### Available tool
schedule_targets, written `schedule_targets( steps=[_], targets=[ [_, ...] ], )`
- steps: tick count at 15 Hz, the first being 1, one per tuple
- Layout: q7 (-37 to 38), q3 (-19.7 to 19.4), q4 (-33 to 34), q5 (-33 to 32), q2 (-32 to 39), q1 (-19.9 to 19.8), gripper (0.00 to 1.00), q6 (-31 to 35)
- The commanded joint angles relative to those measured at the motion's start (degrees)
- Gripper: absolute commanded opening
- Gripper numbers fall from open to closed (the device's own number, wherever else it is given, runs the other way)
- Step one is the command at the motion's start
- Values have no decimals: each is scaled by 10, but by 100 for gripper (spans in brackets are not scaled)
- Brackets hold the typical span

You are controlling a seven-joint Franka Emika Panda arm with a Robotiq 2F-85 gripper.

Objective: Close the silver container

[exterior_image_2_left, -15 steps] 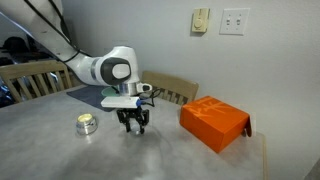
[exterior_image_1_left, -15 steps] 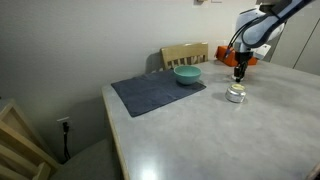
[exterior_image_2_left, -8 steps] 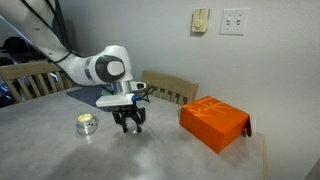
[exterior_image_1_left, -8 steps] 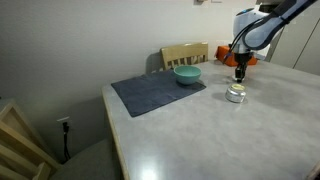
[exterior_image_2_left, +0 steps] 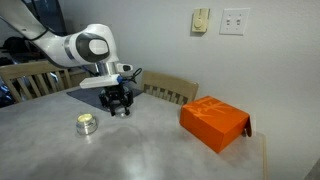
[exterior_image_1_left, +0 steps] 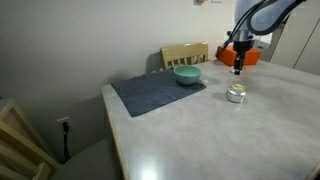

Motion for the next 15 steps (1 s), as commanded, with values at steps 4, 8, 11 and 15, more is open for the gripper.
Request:
schedule_targets(
  steps=[4, 8, 11, 15],
  targets=[
    [-35, 48, -48, 83, -88, -15, 43, -159],
    [-29, 51, -47, 75, -106, -4, 43, -238],
    [-31, 54, -39, 69, -105, -3, 43, -273],
    [-30, 54, -33, 62, -97, -1, 43, -293]
  ],
)
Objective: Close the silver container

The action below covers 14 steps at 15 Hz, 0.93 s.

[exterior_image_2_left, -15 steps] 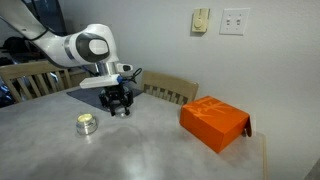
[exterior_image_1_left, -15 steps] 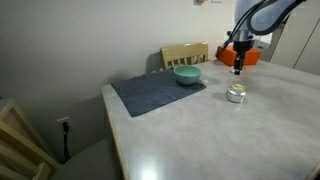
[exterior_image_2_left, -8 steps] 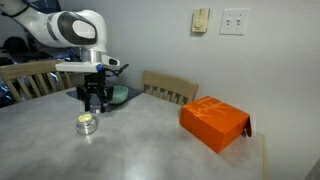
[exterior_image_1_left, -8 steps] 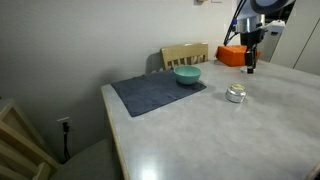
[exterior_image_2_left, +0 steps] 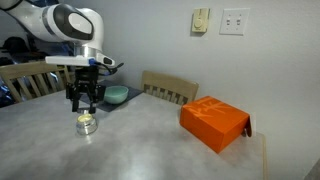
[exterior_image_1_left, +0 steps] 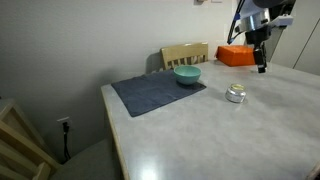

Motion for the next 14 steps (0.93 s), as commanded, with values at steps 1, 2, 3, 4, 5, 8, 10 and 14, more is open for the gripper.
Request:
schedule_targets(
  steps=[1, 2, 3, 4, 5, 8, 10, 14],
  targets=[
    [1, 3, 1, -2, 0, -2, 43, -5],
    [1, 3, 1, -2, 1, -2, 68, -5],
    [1, 3, 1, -2, 1, -2, 68, -5],
    [1, 3, 1, -2, 1, -2, 68, -5],
    [1, 3, 1, -2, 1, -2, 68, -5],
    [-7, 3, -3, 1, 6, -7, 43, 11],
    [23, -1, -23, -11, 10, -1, 43, 80],
    [69, -8, -66, -68, 30, 19, 43, 266]
  ],
)
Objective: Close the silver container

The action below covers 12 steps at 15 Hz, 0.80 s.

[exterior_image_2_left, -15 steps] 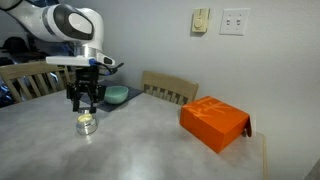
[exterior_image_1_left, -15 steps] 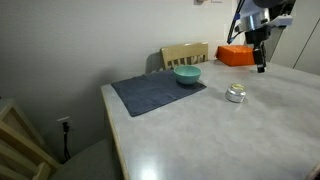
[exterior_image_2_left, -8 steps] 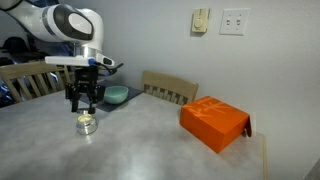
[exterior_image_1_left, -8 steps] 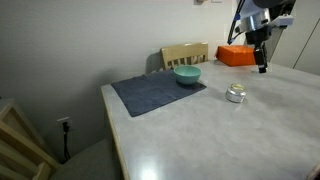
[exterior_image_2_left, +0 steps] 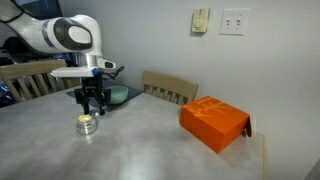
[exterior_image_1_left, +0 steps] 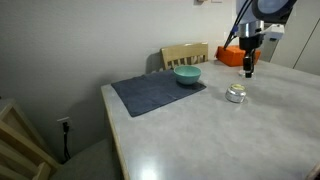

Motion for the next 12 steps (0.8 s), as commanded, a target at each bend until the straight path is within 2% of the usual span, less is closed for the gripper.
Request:
schedule_targets(
  steps=[1, 4, 7, 10, 11, 12],
  targets=[
    [48, -13, -43, -56, 20, 21, 43, 145],
    [115, -40, -55, -123, 37, 56, 43, 226],
    [203, -83, -66, -205, 19, 106, 43, 280],
    [308, -122, -71, -290, -5, 157, 43, 304],
    [338, -125, -72, -312, -14, 165, 43, 301],
    [358, -111, -80, -304, -30, 161, 43, 292]
  ],
)
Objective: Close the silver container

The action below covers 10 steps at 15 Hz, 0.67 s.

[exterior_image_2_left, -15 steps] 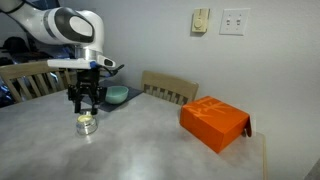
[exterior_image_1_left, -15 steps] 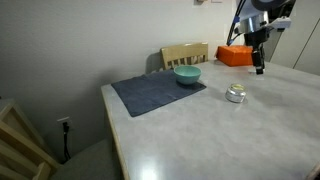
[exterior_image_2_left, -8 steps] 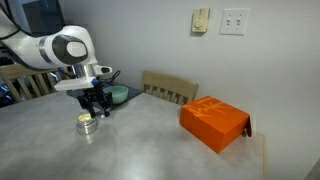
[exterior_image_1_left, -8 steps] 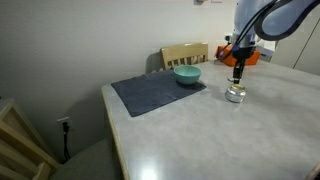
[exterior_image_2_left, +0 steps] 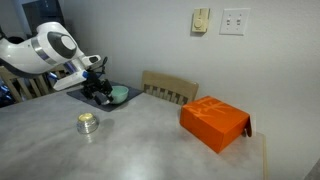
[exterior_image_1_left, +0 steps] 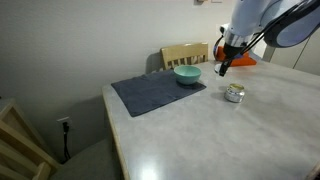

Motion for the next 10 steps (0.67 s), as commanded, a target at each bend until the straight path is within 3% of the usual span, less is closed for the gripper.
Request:
schedule_targets(
  steps=[1, 4, 8, 10],
  targets=[
    [68, 8, -38, -8, -54, 9, 43, -4],
    [23, 64, -58, 126, -80, -28, 43, -59],
    [-39, 101, -61, 301, -107, -60, 43, -143],
    [-52, 103, -58, 339, -113, -69, 43, -166]
  ],
)
